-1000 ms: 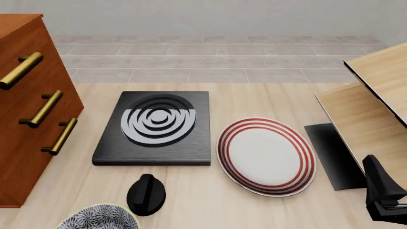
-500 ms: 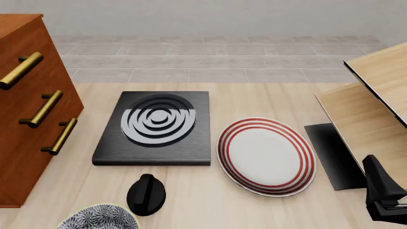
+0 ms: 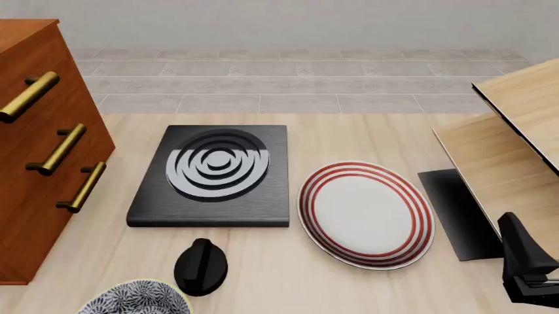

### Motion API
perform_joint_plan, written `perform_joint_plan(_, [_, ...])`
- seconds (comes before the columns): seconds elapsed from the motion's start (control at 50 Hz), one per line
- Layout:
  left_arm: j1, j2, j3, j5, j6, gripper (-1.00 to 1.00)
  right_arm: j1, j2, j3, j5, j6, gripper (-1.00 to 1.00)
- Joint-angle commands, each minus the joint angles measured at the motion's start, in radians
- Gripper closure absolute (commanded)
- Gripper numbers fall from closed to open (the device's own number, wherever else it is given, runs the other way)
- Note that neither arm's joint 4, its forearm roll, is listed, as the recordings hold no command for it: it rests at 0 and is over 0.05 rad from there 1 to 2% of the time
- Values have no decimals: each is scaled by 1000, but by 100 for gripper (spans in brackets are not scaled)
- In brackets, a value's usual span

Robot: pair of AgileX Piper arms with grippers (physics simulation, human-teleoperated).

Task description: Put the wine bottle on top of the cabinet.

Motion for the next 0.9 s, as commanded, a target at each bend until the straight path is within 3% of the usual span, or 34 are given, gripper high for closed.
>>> perform_joint_plan(0.02, [27,19,41,-58,8,100,0,0,0,0,0,-100])
perform_joint_plan(0.82, [48,32,145,-111,-1,100,0,0,0,0,0,-100])
perform_joint_plan(0.84, [48,33,141,-108,-3,-100,0,0,0,0,0,-100])
perform_joint_plan(0.9, [54,28,130,-100,0,-100,0,0,0,0,0,-100])
